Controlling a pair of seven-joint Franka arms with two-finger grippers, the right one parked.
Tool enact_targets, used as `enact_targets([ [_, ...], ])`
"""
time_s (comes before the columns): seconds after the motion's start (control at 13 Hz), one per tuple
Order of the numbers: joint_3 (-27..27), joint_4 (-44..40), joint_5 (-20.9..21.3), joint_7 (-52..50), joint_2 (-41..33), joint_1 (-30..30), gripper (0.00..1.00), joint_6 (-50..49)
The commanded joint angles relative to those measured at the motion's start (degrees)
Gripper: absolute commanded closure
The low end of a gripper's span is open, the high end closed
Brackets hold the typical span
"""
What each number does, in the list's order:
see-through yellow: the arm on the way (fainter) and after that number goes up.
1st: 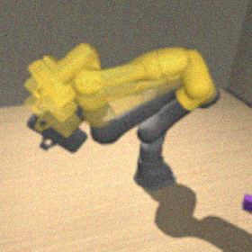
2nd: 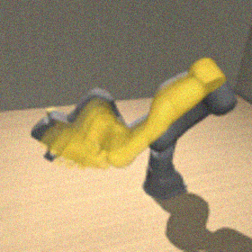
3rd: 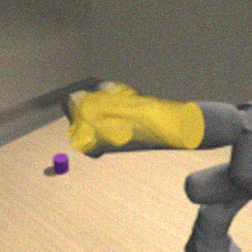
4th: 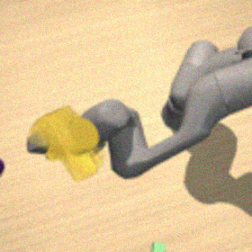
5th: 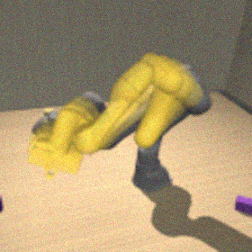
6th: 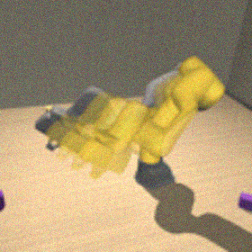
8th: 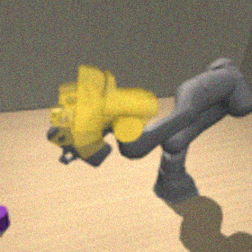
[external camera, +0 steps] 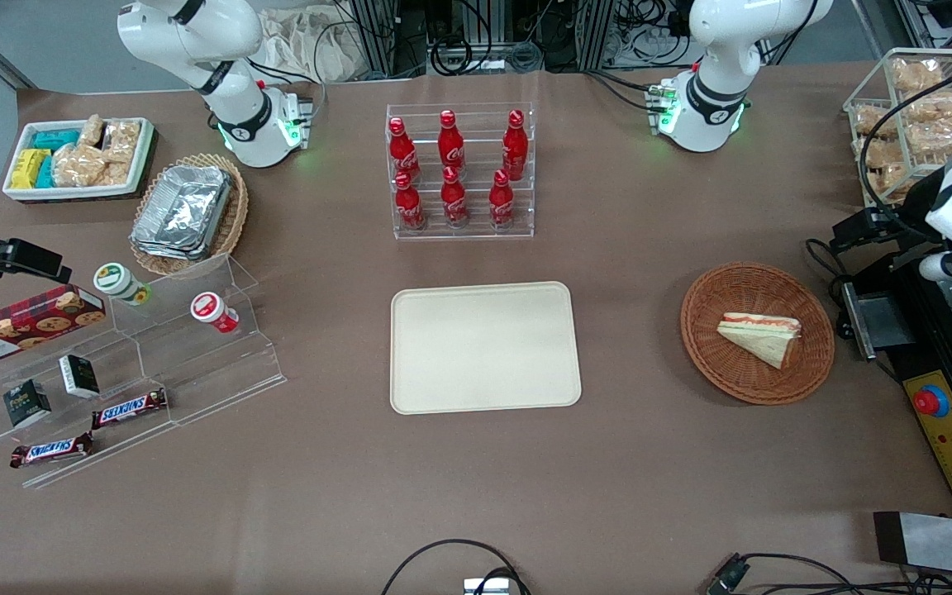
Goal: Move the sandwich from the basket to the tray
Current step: 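Move the left gripper over the wicker basket above the sandwich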
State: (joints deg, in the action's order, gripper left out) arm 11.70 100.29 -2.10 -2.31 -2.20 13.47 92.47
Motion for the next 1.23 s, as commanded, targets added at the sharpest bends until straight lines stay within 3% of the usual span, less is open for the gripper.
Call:
enact_targets([
  [0.0,0.0,-1.2,-0.5,-0.5,1.3,0.1,0.00,-0.3],
  [0.23,-0.3,-1.1,-0.4,-2.8,3.3,0.5,0.00,-0.1],
  [0.38,-0.6,2.1,-0.5,-15.8,3.3,0.8,0.00,1.7],
  [0.62,-0.6,8.9,-0.6,-26.7,3.5,0.8,0.00,12.2],
  [0.85,-0.7,15.4,-0.4,-38.2,8.8,0.7,0.00,27.4],
  [1.15,-0.7,17.9,-0.4,-40.2,14.8,0.7,0.00,33.2],
])
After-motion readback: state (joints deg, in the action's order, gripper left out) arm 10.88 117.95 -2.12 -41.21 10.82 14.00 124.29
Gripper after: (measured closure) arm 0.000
